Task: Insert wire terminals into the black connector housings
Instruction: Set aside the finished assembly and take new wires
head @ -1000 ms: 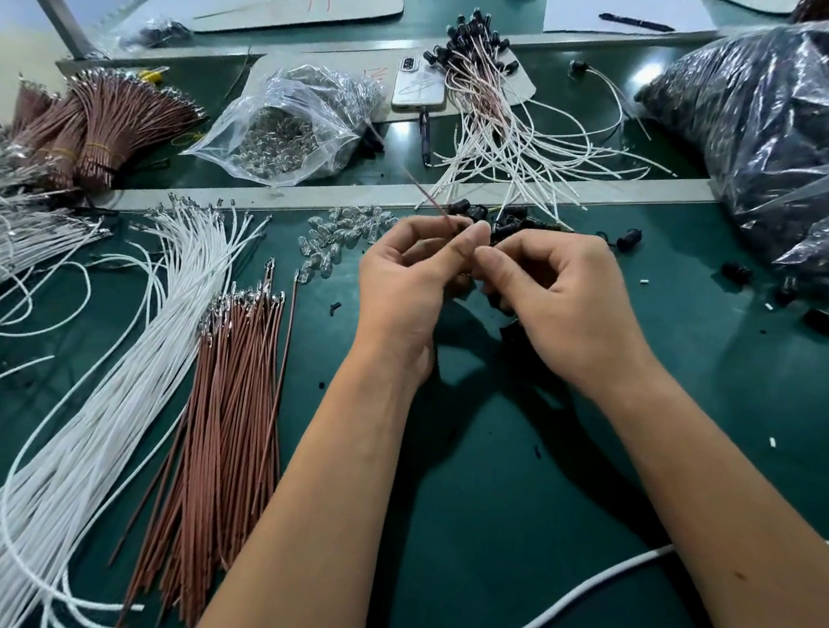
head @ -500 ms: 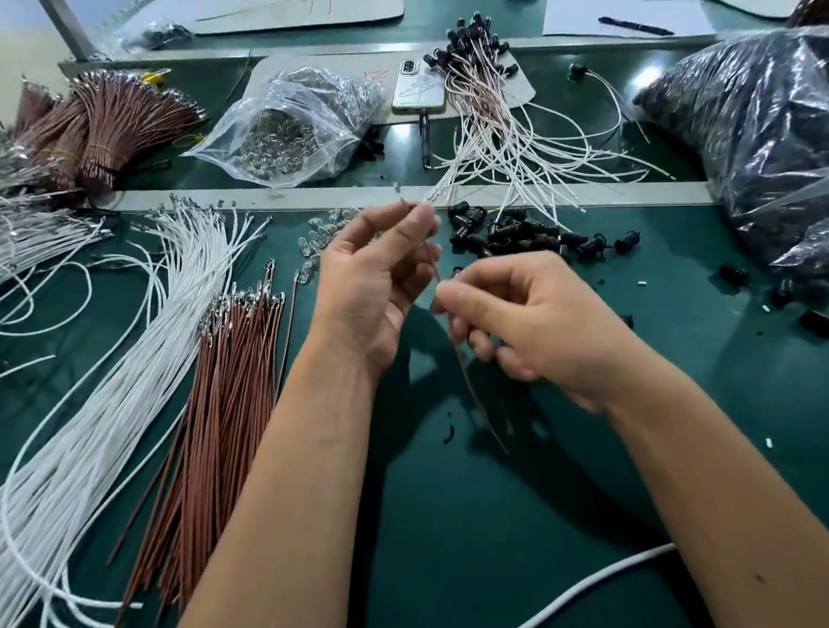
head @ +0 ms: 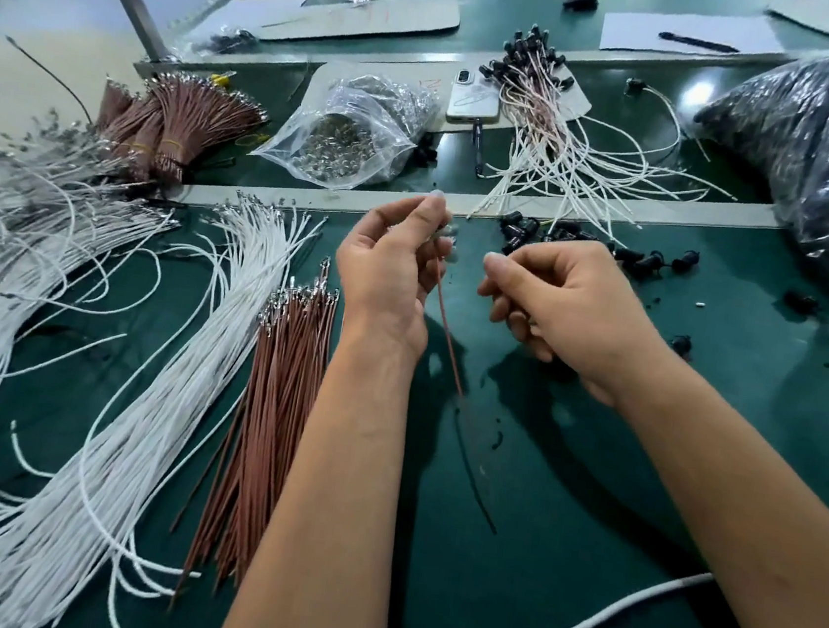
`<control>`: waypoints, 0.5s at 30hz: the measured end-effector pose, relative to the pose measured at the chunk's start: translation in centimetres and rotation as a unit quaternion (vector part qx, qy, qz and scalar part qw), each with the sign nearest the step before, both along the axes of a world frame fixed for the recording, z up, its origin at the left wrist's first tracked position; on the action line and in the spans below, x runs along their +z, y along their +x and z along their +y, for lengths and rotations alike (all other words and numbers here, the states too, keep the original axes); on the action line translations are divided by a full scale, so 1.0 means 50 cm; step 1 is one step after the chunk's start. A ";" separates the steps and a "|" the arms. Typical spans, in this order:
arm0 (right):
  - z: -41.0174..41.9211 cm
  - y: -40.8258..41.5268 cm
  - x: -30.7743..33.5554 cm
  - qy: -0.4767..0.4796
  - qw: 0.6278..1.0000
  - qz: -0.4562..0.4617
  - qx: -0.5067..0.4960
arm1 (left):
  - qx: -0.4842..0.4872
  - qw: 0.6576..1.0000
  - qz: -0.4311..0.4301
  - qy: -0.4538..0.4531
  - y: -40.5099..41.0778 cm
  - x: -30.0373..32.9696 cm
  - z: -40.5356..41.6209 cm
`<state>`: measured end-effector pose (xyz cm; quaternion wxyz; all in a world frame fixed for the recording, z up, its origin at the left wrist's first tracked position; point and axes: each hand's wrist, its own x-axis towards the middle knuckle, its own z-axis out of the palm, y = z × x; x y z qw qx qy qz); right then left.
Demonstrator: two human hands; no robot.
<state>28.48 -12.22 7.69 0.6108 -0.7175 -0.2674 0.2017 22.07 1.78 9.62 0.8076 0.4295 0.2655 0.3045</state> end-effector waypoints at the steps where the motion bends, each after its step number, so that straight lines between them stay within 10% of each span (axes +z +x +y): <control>1: 0.027 0.003 0.002 -0.031 0.999 -0.022 -0.008 | 0.039 0.999 0.009 0.018 -0.003 0.001 0.009; 5: 0.178 0.003 0.027 -0.154 0.972 -0.168 0.052 | 0.198 0.976 0.067 0.059 -0.028 0.002 0.064; 15: 0.404 -0.028 0.072 -0.253 0.751 -0.563 0.234 | 0.300 0.941 0.116 0.108 -0.111 0.012 0.187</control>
